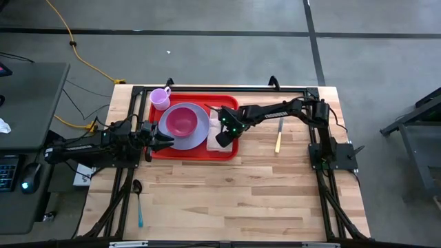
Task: Set up tray
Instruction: Put the blue fork on the white table napkin on the red serving tray
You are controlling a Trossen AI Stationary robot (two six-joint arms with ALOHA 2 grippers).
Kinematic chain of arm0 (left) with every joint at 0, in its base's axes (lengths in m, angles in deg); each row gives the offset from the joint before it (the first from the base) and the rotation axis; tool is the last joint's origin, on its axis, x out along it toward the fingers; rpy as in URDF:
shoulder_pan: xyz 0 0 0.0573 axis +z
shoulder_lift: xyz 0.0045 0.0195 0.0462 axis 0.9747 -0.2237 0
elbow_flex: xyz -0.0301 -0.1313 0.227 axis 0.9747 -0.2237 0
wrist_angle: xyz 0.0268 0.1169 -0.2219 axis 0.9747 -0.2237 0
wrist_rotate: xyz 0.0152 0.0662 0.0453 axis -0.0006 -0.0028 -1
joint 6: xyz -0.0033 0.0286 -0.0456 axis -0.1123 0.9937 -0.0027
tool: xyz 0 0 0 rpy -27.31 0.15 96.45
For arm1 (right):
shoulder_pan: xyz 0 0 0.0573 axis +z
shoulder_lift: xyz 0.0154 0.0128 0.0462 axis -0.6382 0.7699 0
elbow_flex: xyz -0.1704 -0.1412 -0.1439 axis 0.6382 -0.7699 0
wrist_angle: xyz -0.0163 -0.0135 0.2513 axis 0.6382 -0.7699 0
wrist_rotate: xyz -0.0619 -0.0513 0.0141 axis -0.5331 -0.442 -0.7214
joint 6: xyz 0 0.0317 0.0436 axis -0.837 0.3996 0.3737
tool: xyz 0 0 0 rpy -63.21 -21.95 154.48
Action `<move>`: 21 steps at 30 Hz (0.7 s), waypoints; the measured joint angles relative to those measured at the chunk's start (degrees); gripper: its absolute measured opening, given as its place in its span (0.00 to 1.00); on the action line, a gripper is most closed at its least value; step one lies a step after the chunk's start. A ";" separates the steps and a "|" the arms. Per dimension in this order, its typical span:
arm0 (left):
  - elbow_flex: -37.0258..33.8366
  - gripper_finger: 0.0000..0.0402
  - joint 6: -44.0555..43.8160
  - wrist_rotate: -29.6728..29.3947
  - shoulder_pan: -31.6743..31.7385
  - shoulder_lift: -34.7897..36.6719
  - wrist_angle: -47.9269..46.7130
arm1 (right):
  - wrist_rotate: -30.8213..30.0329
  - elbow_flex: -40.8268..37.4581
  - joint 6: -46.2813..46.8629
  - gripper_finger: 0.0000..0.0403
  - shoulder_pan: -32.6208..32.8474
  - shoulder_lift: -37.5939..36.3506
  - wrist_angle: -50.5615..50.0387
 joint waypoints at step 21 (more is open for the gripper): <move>0.00 0.34 -0.01 0.04 0.00 0.00 -0.04 | -1.78 -0.45 0.20 0.20 -1.78 -4.05 -1.55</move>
